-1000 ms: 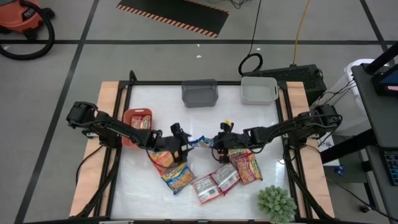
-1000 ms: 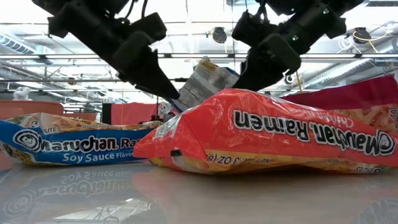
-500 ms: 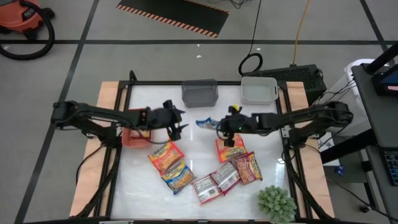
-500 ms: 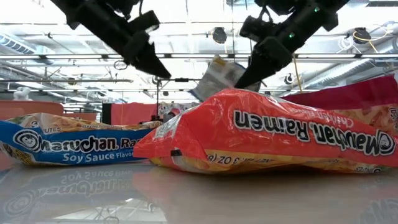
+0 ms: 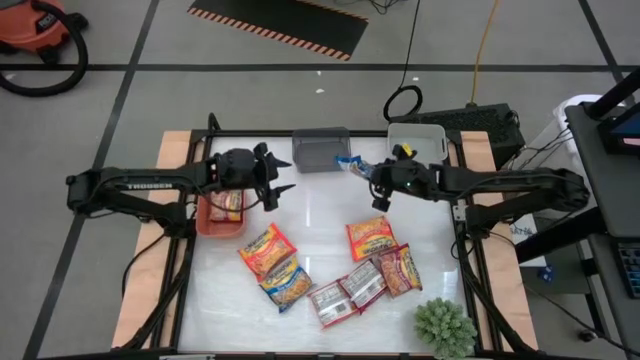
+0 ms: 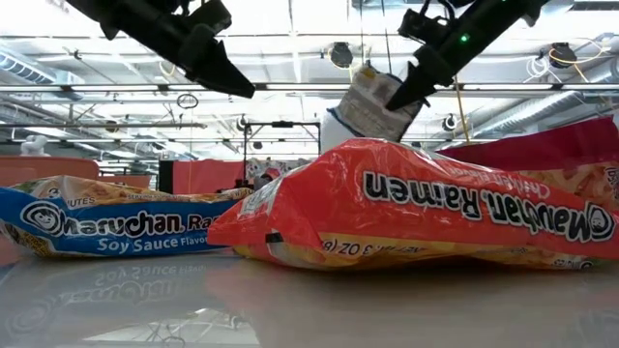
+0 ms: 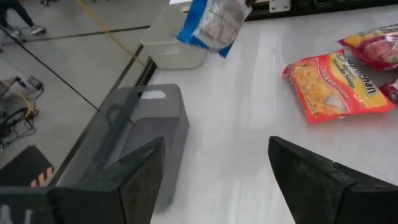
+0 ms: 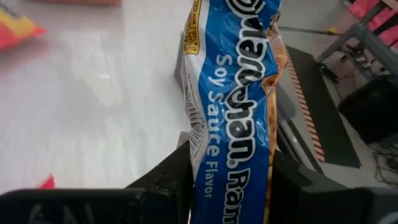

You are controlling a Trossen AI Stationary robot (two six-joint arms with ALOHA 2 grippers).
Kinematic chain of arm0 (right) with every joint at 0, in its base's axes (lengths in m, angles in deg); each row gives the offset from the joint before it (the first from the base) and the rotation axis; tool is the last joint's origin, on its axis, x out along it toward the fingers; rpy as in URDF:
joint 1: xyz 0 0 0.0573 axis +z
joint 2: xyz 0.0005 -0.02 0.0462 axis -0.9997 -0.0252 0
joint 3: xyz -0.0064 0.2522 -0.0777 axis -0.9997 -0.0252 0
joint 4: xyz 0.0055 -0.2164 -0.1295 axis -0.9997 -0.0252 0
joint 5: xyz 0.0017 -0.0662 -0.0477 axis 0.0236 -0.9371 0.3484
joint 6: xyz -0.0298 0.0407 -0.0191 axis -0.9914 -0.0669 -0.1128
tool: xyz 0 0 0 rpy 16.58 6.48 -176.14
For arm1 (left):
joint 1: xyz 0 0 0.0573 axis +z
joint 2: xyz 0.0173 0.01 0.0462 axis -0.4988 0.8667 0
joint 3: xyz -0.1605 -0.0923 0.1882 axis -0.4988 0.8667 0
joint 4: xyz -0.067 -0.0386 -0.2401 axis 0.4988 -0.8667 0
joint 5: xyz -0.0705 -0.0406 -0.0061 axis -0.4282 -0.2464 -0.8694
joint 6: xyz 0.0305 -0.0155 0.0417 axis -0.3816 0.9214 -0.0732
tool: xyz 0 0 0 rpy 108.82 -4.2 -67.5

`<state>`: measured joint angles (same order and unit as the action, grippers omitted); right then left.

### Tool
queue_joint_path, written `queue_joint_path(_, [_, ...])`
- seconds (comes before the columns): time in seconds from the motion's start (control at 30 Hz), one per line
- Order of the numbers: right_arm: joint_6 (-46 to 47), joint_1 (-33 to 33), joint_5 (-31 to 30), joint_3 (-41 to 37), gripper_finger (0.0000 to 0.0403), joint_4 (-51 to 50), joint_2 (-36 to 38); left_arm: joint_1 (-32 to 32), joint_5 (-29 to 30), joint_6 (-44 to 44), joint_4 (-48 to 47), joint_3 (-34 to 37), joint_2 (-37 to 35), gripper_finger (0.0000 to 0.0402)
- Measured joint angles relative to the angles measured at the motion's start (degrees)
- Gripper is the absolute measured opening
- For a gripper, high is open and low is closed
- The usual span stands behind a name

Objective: Sort Maruchan noodles
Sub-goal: Put the top blue noodle pack into the gray bin

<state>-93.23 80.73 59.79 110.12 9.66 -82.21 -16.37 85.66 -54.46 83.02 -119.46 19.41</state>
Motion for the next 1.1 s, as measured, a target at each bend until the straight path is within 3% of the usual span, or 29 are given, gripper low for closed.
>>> queue_joint_path(0.43, [-7.18,-1.60,-11.08,-0.04,0.0128,-9.12,1.80,-2.79,-0.31,6.95,-7.05,0.00,0.02,0.0289])
queue_joint_path(0.73, [-13.00,-5.64,-11.32,-0.04,0.0128,-11.78,1.85,-6.45,-0.29,9.87,-7.31,0.00,0.62,0.0289])
queue_joint_path(1.1, [-28.32,-10.63,-11.62,-0.04,0.0128,-13.19,5.98,-7.95,-0.13,9.86,-9.43,0.04,0.61,0.0289])
